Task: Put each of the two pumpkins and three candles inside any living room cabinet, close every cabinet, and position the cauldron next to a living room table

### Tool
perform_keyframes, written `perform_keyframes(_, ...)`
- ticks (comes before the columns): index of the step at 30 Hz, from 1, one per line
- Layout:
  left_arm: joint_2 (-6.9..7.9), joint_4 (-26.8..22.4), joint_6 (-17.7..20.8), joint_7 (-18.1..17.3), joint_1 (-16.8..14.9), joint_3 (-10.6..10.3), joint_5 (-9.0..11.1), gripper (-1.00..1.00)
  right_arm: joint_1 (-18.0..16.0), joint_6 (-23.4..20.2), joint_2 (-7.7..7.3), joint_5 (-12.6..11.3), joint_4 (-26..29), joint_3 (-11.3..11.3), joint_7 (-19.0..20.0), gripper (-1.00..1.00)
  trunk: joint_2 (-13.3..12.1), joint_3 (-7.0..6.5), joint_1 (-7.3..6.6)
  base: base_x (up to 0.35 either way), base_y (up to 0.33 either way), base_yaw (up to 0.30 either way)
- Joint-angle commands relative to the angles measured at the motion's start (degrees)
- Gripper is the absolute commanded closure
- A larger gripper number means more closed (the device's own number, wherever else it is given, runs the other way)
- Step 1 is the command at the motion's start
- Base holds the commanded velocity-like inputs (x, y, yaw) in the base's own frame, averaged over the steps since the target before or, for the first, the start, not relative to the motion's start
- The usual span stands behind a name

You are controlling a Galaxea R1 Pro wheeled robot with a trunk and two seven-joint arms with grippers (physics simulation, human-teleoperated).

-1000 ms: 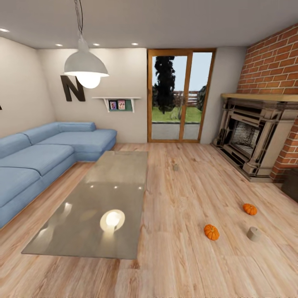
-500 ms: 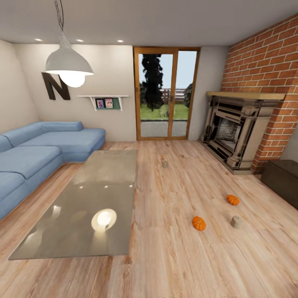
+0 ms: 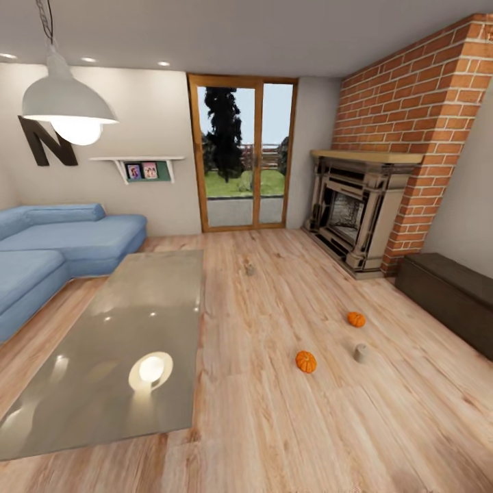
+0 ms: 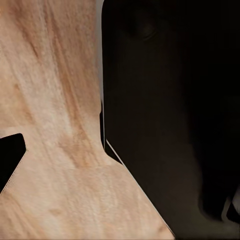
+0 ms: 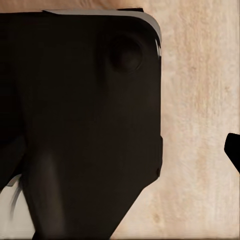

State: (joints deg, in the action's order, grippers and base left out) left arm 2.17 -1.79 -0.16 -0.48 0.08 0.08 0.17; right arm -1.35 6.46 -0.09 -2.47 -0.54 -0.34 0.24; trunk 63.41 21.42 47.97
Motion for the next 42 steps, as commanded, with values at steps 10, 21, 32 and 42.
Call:
perform_keyframes(10, 0.22, -0.1, 0.0, -0.1, 0.0, 0.0, 0.0, -1.0, 0.0, 0.2, 0.0, -0.3, -0.1, 0.0, 0.0, -1.0, -3.6, -1.22, -1.98, 0.0, 0.0, -0.257)
perform_keyframes(21, 0.18, -0.1, 0.0, -0.1, 0.0, 0.0, -0.1, -1.0, 0.0, 0.2, 0.0, -0.3, -0.1, 0.0, 0.0, -1.0, -3.6, -0.84, -1.98, 0.0, 0.0, -0.257)
perform_keyframes(32, 0.44, -0.8, -0.3, -0.1, 0.0, 0.0, -0.4, -1.0, 0.0, 0.2, 0.0, -0.3, -0.1, 0.0, 0.0, -1.0, -3.6, -0.47, -1.98, 0.0, 0.0, -0.257)
perform_keyframes(42, 0.53, -0.8, -0.3, -0.1, 0.0, -0.2, -0.4, -1.0, 0.0, 0.2, 0.0, -0.3, -0.1, 0.0, 0.0, -1.0, -3.6, -0.13, -1.98, 0.0, 0.0, -0.257)
